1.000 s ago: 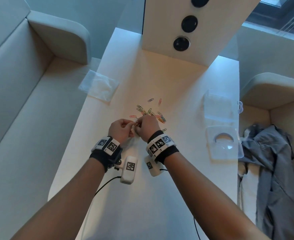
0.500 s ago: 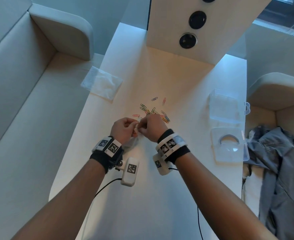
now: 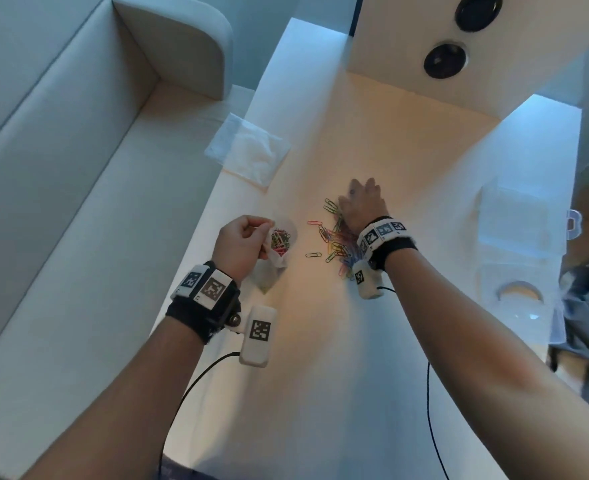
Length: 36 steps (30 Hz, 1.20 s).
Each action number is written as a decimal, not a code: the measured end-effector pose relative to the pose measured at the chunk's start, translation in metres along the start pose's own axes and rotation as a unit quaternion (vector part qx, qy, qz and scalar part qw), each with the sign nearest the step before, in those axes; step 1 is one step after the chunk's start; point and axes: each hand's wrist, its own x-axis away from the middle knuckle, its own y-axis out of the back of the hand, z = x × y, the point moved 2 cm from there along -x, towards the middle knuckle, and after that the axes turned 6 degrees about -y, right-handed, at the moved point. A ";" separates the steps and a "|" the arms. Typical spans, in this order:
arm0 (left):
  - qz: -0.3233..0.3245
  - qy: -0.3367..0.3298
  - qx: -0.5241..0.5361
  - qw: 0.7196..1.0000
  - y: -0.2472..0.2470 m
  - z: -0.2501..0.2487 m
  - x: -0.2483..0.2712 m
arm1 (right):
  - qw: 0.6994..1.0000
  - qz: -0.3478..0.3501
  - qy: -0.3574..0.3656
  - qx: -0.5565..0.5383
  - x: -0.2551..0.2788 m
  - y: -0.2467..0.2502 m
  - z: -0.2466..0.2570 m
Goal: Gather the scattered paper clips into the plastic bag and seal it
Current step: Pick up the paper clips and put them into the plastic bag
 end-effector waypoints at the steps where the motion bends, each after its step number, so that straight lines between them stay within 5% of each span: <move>1: -0.002 0.001 0.002 1.000 0.000 0.001 -0.001 | 0.999 0.008 0.032 0.016 0.004 -0.003 0.007; 7: 0.007 0.010 0.004 1.000 -0.009 0.007 -0.002 | 0.968 0.062 0.212 0.120 0.038 -0.011 -0.002; 11: 0.021 0.015 -0.008 1.000 -0.021 0.014 0.001 | 0.952 0.005 0.270 0.146 0.048 -0.014 -0.017; 15: 0.044 0.023 -0.030 0.998 -0.034 0.019 0.010 | 0.974 -0.010 0.214 0.068 0.055 -0.003 -0.022; 17: 0.048 0.020 -0.041 0.998 -0.038 0.019 0.013 | 0.987 -0.037 0.135 -0.073 0.058 0.006 -0.029; 19: 0.047 0.017 -0.052 0.997 -0.040 0.017 0.015 | 0.968 -0.045 0.013 -0.246 0.062 0.012 -0.042; 21: 0.046 0.016 -0.059 0.997 -0.041 0.016 0.014 | 0.871 0.028 -0.098 -0.480 0.071 0.013 -0.053; 24: 0.045 0.013 -0.077 0.996 -0.044 0.014 0.014 | 0.623 0.139 -0.151 -0.755 0.094 0.014 -0.051; 26: 0.041 0.009 -0.086 0.995 -0.047 0.012 0.014 | 0.570 0.181 -0.127 -0.791 0.108 0.017 -0.041; 29: 0.040 0.001 -0.098 0.994 -0.054 0.011 0.015 | 0.630 0.236 -0.060 -0.737 0.131 0.020 -0.017; 33: 0.048 0.002 -0.090 0.995 -0.060 0.012 0.017 | 0.867 0.175 0.018 -0.467 0.142 0.009 0.007; 34: 0.047 0.002 -0.085 0.995 -0.061 0.012 0.018 | 0.911 0.148 0.040 -0.382 0.142 0.009 0.011; 36: 0.047 -0.002 -0.085 0.995 -0.062 0.012 0.021 | 0.949 0.115 0.053 -0.289 0.145 0.010 0.018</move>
